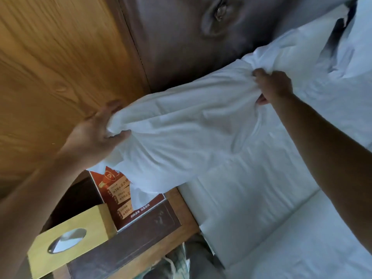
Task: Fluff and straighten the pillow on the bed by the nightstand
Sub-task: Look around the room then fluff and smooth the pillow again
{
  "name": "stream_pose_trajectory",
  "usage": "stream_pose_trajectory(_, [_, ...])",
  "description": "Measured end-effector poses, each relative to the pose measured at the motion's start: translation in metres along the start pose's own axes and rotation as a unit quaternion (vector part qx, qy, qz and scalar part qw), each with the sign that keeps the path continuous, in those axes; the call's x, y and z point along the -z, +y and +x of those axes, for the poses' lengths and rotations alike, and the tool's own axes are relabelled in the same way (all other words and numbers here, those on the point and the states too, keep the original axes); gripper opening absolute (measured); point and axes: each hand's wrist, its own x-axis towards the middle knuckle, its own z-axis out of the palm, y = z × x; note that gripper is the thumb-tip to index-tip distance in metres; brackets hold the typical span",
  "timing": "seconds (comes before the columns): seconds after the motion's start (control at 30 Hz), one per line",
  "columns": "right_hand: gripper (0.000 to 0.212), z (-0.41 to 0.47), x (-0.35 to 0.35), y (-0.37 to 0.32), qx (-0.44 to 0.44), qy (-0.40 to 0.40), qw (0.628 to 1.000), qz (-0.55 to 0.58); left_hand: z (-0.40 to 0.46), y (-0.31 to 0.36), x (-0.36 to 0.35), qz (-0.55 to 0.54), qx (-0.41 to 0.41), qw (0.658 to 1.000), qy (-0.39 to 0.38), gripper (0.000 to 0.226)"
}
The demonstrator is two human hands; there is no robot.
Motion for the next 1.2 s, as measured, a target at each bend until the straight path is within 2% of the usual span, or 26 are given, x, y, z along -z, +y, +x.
stream_pose_trajectory(0.07, [0.057,-0.003,-0.001,-0.001,-0.015,-0.016,0.998,0.056,-0.022,0.006,-0.014,-0.074,0.051,0.988,0.122,0.081])
stream_pose_trajectory(0.13, [0.058,-0.011,0.002,0.0,-0.025,-0.023,0.995,0.096,-0.046,0.007,-0.036,-0.175,0.097,0.963,0.179,0.096])
stream_pose_trajectory(0.2, [0.066,-0.022,0.004,0.005,-0.021,-0.019,0.994,0.108,-0.066,0.012,-0.058,-0.287,0.128,0.931,0.186,0.107])
stream_pose_trajectory(0.27, [0.077,-0.031,0.002,0.007,-0.041,-0.047,0.99,0.129,-0.072,0.019,-0.078,-0.329,0.122,0.918,0.185,0.111])
stream_pose_trajectory(0.33, [0.085,-0.039,-0.004,0.003,-0.066,-0.091,0.982,0.148,-0.071,0.024,-0.088,-0.309,0.074,0.923,0.215,0.109])
stream_pose_trajectory(0.4, [0.091,-0.042,-0.01,-0.005,-0.085,-0.092,0.982,0.143,-0.065,0.023,-0.092,-0.289,0.015,0.926,0.241,0.105])
stream_pose_trajectory(0.5, [0.095,-0.043,-0.027,-0.024,-0.112,-0.053,0.984,0.131,-0.056,0.02,-0.095,-0.29,-0.07,0.914,0.274,0.095])
stream_pose_trajectory(0.57, [0.089,-0.046,-0.042,-0.036,-0.099,-0.032,0.992,0.072,-0.051,0.02,-0.095,-0.253,-0.124,0.913,0.295,0.089])
stream_pose_trajectory(0.67, [0.083,-0.05,-0.059,-0.037,-0.031,-0.008,0.998,-0.047,-0.044,0.024,-0.09,-0.185,-0.167,0.91,0.331,0.082])
stream_pose_trajectory(0.8, [0.088,-0.049,-0.051,-0.036,-0.052,0.028,0.996,-0.066,-0.042,0.02,-0.07,-0.196,-0.22,0.887,0.355,0.083])
stream_pose_trajectory(0.87, [0.092,-0.048,-0.049,-0.035,-0.089,0.037,0.994,-0.043,-0.04,0.016,-0.06,-0.196,-0.232,0.88,0.365,0.076])
stream_pose_trajectory(0.93, [0.087,-0.052,-0.055,-0.033,-0.112,0.042,0.992,-0.027,-0.037,0.014,-0.055,-0.184,-0.223,0.886,0.363,0.071])
stream_pose_trajectory(1.1, [0.09,-0.058,-0.066,-0.025,-0.113,0.053,0.992,-0.031,-0.034,0.009,-0.073,-0.177,-0.201,0.913,0.308,0.063])
stream_pose_trajectory(1.2, [0.092,-0.049,-0.062,-0.029,-0.119,0.057,0.991,0.01,-0.033,0.004,-0.082,-0.166,-0.224,0.915,0.292,0.058])
